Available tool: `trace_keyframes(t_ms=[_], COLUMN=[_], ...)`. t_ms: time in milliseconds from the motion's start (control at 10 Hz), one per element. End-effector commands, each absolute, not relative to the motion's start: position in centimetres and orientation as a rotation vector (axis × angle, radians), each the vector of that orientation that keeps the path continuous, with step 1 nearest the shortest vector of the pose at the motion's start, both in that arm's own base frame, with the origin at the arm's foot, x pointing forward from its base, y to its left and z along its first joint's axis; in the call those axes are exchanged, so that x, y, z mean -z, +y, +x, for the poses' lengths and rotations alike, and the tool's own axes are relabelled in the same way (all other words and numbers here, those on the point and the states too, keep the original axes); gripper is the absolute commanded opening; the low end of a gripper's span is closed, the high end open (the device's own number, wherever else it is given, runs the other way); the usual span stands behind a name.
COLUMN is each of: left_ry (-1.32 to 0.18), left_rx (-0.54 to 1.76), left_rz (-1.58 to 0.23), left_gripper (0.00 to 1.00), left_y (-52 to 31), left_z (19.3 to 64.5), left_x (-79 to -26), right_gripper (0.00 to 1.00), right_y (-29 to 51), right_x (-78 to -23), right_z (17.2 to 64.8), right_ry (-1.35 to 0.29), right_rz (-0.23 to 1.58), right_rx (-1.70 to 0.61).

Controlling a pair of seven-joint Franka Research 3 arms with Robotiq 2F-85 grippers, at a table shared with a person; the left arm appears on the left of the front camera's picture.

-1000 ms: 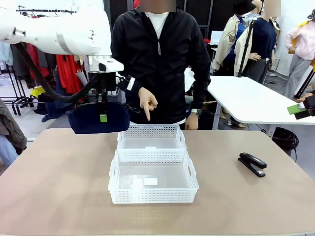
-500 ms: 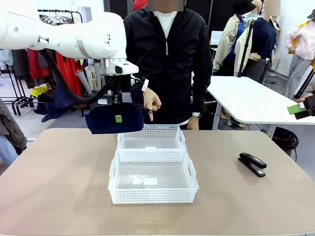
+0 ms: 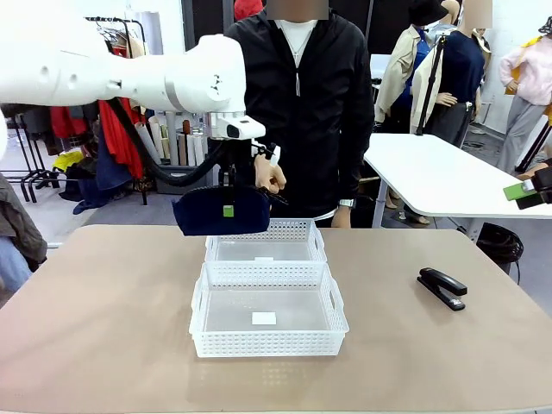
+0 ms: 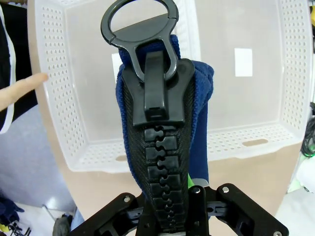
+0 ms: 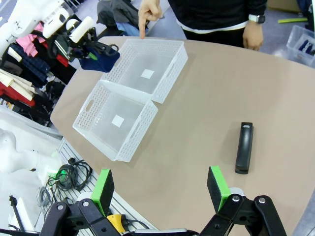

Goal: Distribute items into two baskets.
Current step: Place the picked Pencil pouch into the Organizing basket as instructed by the person.

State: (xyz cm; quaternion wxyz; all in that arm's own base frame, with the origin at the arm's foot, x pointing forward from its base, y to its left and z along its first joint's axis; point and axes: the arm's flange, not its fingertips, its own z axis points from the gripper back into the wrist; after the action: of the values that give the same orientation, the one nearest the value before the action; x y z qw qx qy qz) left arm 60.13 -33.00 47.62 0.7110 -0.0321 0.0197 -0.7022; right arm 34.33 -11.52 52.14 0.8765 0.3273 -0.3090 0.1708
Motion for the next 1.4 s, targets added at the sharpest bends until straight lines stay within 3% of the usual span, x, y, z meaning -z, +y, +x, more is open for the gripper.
trace_keyframes(t_ms=[0, 1300], left_ry=[0.075, -0.063], left_rx=[1.549, 1.69], left_rz=[-0.045, 0.004], left_gripper=[0.0, 0.0], left_y=[-34.7, -40.2], left_z=[61.7, 65.5], left_x=[-47.6, -40.3], right_gripper=[1.0, 1.0], right_y=[-11.6, -11.6], right_x=[-52.1, -52.1], right_z=[34.4, 34.4], right_ry=[-0.655, -0.655], right_rz=[0.683, 0.683], right_rx=[-0.371, -0.371])
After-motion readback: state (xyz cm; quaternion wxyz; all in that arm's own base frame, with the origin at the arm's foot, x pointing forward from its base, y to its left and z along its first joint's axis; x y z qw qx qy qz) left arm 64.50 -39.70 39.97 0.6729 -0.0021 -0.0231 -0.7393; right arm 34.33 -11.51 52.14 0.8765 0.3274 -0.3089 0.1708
